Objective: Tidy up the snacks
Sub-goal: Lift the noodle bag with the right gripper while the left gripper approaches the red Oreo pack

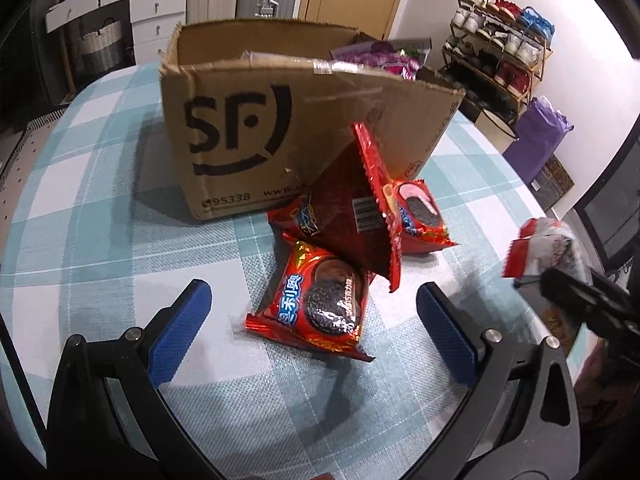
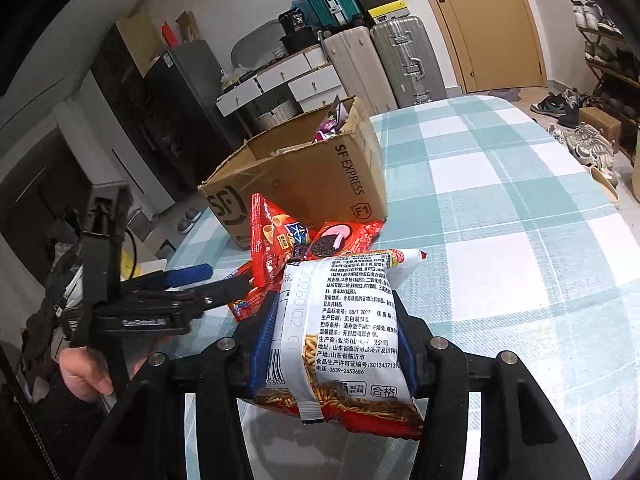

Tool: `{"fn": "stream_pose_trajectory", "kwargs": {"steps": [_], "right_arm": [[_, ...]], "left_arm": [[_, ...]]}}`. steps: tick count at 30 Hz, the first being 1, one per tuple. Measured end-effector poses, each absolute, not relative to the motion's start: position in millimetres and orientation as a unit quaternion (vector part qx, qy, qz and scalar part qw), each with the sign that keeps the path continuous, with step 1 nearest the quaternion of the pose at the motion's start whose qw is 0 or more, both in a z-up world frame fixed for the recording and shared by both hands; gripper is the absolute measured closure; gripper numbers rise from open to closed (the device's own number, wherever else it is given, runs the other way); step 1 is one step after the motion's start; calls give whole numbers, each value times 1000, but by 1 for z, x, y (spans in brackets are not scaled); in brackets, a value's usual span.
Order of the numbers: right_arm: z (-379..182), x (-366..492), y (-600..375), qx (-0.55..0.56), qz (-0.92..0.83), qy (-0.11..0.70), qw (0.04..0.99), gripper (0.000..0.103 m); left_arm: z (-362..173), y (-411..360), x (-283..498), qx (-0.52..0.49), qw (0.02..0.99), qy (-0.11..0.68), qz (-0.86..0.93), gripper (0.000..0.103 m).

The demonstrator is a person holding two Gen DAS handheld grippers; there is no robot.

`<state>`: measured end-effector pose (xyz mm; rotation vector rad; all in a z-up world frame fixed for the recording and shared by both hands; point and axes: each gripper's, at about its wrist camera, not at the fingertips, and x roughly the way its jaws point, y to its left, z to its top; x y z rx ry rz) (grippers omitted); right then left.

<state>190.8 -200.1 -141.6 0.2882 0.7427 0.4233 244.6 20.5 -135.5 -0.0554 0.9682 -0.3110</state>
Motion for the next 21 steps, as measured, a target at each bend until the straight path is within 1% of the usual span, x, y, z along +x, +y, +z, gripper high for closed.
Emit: {"fn": "stream_pose_trajectory", "kwargs": {"steps": [11,12,13,14,17,18,19,21], "right_arm": [[-137,175,-214,149,191,352,904,52],[-136,174,-215,150,190,352,904,52],[-136,173,-216,151,190,352,904,52],[-135,171,-217,152,189,351,904,52],[-133,167,-219,153,188,349,905,52],[-132,164,-220,153,187,348,906,52],[-131,163,-220,154,186,347,906,52],[-130,160,-221,156,185,346,907,52]], "left_arm": [[-152,14,260,-15,862,483,-151,2],[-154,14,261,-16,861,485,-153,2],[-156,14,262,-18,859,488,-153,6],[-156,14,262,-18,860,487,-152,6],[-156,14,261,-20,861,482,-163,19],[-155,13,260,-20,860,481,-170,28],[-154,11,258,-19,859,481,-176,44],[-153,6,253,-12,855,481,-192,60]]}}
